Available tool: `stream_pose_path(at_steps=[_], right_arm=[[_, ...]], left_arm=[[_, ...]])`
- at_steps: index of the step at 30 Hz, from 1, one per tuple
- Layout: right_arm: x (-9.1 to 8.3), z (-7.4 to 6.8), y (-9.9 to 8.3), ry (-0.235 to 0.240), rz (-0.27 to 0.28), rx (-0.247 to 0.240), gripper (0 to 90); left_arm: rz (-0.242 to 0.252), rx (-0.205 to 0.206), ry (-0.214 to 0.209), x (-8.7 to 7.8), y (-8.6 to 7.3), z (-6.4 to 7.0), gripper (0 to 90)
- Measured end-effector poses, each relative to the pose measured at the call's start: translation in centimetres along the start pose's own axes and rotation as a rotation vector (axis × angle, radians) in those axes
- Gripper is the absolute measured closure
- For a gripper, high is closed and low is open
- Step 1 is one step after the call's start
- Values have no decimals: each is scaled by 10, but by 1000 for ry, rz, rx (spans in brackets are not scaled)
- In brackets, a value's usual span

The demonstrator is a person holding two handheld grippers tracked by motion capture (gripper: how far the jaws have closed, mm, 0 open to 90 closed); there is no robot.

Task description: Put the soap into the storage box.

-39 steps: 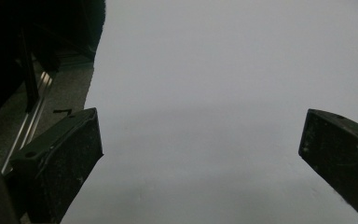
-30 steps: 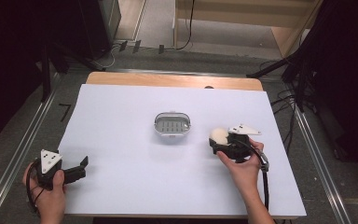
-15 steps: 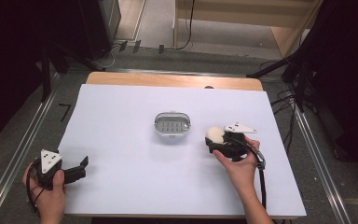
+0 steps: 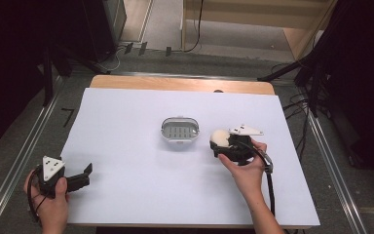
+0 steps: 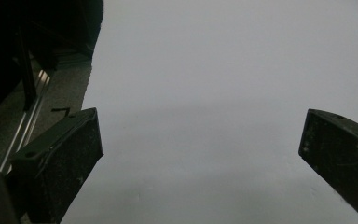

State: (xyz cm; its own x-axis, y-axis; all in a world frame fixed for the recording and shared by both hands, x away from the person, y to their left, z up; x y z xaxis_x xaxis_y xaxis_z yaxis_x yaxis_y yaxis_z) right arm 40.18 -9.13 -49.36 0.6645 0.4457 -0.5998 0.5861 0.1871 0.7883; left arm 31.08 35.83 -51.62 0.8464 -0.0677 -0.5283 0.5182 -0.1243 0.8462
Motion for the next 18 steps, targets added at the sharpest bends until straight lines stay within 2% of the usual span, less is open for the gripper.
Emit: stream_pose_path(at_steps=[7, 18], right_arm=[[2, -6, 5, 9, 3, -14, 255], [8, -16, 13, 31, 7, -12, 255]], left_arm=[[-1, -2, -1, 0, 0, 0, 0], [1, -5, 1, 0, 0, -1, 0]])
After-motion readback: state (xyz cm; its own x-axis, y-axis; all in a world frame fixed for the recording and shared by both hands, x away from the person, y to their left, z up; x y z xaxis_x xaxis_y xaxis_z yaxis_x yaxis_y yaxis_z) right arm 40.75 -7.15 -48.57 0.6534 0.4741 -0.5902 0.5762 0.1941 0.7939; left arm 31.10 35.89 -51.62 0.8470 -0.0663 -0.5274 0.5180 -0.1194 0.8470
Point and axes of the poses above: each handheld gripper's, and its own axes: x roughly forward along the jaws, y roughly out of its top, z roughly to its right, the point moved 10 cm from there along x, roughly forward along the jaws
